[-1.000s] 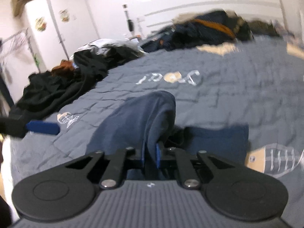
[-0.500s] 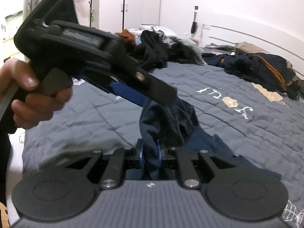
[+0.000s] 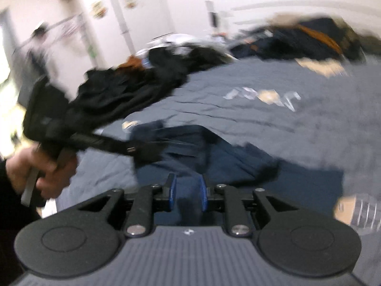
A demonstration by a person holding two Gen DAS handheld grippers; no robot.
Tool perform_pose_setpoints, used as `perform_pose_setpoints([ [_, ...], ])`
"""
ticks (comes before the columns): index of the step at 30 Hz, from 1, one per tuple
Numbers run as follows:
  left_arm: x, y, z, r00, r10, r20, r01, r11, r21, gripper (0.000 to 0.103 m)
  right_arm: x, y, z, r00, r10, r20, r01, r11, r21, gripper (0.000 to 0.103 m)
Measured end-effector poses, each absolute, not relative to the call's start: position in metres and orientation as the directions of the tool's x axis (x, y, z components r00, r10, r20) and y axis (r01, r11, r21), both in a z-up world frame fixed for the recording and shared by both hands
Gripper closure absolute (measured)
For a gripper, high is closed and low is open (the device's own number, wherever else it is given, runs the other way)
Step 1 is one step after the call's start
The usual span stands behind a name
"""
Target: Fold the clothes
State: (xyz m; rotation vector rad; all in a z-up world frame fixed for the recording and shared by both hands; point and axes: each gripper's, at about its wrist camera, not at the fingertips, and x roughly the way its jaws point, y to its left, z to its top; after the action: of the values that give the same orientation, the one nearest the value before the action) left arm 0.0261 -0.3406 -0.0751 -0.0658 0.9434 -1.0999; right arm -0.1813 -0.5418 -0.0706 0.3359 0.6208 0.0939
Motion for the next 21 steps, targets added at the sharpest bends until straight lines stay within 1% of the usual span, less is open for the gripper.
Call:
perform_pose_setpoints([
  [10, 0.026, -0.341, -0.077, 0.120, -0.767, -0.630, 0.729, 0.499, -0.469, 0.085, -0.160, -0.552, -0.105, 0.791, 0.311, -0.527, 0.062, 0.816, 0.574, 0.082],
  [11, 0.026, -0.340, -0.077, 0.119, -0.766, -0.632, 0.729, 0.499, -0.468, 0.085, -0.158, -0.549, -0.107, 0.781, 0.297, -0.549, 0.077, 0.827, 0.557, 0.081],
  [15, 0.026, -0.340, -0.078, 0.123, -0.760, -0.638, 0.733, 0.503, -0.458, 0.085, -0.154, -0.543, -0.113, 0.765, 0.289, -0.576, 0.107, 0.824, 0.556, 0.081],
  [18, 0.027, -0.340, -0.078, 0.124, -0.758, -0.641, 0.727, 0.509, -0.461, 0.085, -0.156, -0.538, -0.107, 0.780, 0.265, -0.567, 0.095, 0.846, 0.525, 0.086],
  [19, 0.027, -0.340, -0.078, 0.125, -0.757, -0.641, 0.725, 0.511, -0.462, 0.084, -0.156, -0.537, -0.104, 0.783, 0.261, -0.564, 0.094, 0.847, 0.523, 0.091],
  [21, 0.027, -0.340, -0.078, 0.126, -0.758, -0.640, 0.724, 0.511, -0.463, 0.084, -0.160, -0.539, -0.097, 0.805, 0.252, -0.537, 0.085, 0.847, 0.525, 0.097],
])
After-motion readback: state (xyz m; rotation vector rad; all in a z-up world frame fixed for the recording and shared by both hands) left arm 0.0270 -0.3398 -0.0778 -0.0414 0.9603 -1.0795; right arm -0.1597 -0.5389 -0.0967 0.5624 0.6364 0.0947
